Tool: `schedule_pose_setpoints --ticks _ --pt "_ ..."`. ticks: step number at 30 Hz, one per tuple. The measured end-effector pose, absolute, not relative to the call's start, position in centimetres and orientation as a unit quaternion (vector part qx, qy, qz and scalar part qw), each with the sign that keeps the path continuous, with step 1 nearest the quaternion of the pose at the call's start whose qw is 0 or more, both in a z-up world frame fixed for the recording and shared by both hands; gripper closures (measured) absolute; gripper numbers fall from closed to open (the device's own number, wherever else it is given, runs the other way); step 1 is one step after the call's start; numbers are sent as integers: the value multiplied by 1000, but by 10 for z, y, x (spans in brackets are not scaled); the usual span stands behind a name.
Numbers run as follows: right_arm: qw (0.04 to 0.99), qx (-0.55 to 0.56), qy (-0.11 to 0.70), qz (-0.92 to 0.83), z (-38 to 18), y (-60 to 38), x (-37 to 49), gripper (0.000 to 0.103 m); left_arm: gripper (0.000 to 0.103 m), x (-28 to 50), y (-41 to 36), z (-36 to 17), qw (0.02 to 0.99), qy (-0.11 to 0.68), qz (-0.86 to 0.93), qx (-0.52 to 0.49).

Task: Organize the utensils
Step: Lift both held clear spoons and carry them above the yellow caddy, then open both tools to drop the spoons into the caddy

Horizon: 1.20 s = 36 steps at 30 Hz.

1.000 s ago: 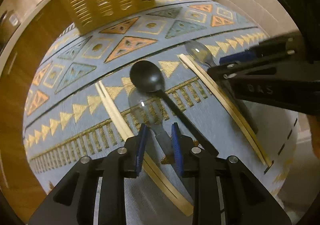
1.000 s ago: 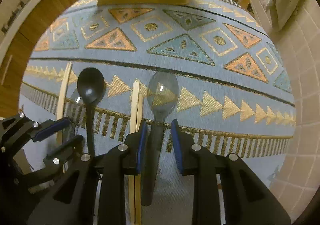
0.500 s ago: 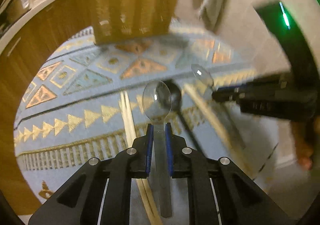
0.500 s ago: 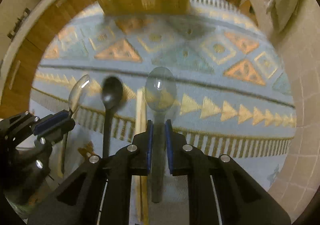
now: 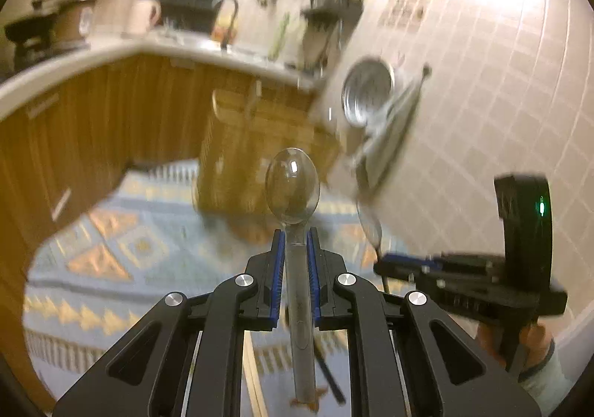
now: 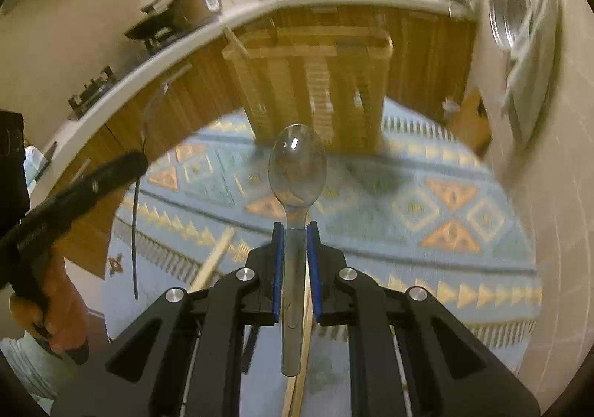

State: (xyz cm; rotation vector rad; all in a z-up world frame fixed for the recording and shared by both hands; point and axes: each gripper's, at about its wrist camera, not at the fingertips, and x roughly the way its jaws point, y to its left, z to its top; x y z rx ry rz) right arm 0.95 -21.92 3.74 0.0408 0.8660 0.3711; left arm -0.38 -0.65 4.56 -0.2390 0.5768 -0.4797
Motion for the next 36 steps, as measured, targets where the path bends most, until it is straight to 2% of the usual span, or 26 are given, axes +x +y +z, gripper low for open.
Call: schedule_pose_setpoints --ticks 10,19,23,28,36 --pt "943 51 274 180 116 -226 41 93 93 45 14 118 953 136 -221 -157" --pt "974 76 172 124 161 -240 98 93 93 90 13 151 961 68 -218 -158" --pt "981 84 140 102 163 -246 125 93 93 115 8 156 963 51 -215 -152" --pt "986 71 108 105 139 -242 149 93 93 147 -2 143 963 59 -213 -152" --pt "986 66 114 99 98 -243 178 93 93 183 -5 104 966 88 -190 -149"
